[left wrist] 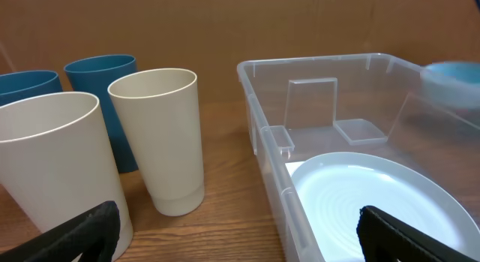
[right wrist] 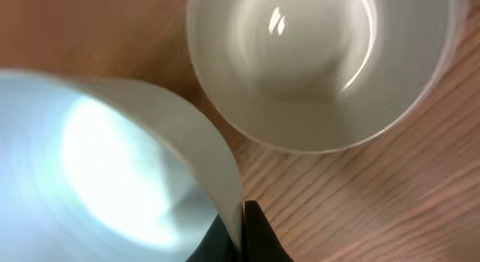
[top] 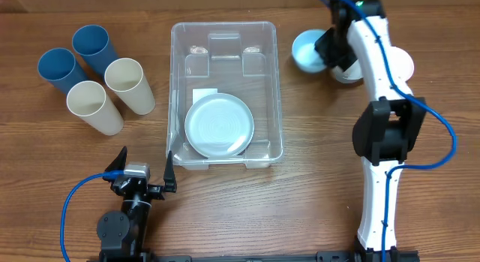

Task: Pack container
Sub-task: 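Grasp the light blue bowl rim with the right gripper, then place the light blue bowl in the bin's upper right area, then grasp the grey bowl rim with the right gripper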

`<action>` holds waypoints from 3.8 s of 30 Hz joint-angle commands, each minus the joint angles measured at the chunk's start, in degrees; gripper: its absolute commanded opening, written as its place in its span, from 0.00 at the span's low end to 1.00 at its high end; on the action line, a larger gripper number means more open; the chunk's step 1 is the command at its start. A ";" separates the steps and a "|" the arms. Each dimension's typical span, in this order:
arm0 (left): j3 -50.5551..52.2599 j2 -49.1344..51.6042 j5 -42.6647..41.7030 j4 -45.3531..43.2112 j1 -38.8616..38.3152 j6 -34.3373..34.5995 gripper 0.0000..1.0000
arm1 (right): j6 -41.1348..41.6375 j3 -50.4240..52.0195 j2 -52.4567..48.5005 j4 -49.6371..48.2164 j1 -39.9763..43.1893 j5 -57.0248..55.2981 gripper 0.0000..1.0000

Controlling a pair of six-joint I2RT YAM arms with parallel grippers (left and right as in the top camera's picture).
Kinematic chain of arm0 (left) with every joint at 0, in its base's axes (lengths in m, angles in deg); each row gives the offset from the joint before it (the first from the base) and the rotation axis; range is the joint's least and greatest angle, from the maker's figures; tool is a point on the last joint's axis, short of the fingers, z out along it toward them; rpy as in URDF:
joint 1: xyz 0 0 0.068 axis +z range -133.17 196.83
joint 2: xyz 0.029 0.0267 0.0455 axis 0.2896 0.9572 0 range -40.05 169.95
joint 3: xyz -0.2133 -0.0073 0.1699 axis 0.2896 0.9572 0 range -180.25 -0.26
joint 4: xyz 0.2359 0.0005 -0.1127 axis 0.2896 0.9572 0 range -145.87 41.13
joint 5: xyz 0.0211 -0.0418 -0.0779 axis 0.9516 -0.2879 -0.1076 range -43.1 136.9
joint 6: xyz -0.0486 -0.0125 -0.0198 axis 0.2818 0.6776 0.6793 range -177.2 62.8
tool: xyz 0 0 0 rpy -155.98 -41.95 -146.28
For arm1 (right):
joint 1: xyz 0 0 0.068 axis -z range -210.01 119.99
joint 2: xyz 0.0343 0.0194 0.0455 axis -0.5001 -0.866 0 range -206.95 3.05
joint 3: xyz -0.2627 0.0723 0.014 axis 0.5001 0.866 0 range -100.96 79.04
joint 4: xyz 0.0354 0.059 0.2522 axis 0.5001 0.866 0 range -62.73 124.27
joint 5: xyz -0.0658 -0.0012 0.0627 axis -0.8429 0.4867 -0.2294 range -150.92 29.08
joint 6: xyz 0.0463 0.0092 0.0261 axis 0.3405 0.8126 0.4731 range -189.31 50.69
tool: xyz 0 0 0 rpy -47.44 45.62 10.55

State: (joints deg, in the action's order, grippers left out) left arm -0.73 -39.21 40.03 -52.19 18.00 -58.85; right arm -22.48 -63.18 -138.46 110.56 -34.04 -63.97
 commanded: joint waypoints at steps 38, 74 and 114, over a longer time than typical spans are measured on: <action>0.20 -0.59 -0.22 0.13 0.42 0.37 1.00 | -33.22 11.02 4.02 -19.04 -26.23 -25.40 0.04; 0.20 -0.59 -0.24 0.13 0.42 0.37 1.00 | -4.37 -9.81 11.76 10.88 3.50 -5.18 0.46; 0.20 -0.59 -0.22 0.11 0.42 0.37 1.00 | -9.60 20.83 21.66 -12.39 7.93 5.27 0.04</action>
State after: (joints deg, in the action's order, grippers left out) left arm -0.73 -39.21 40.03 -52.19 18.00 -58.85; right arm -29.96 -35.53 -126.24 97.53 -25.60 -62.33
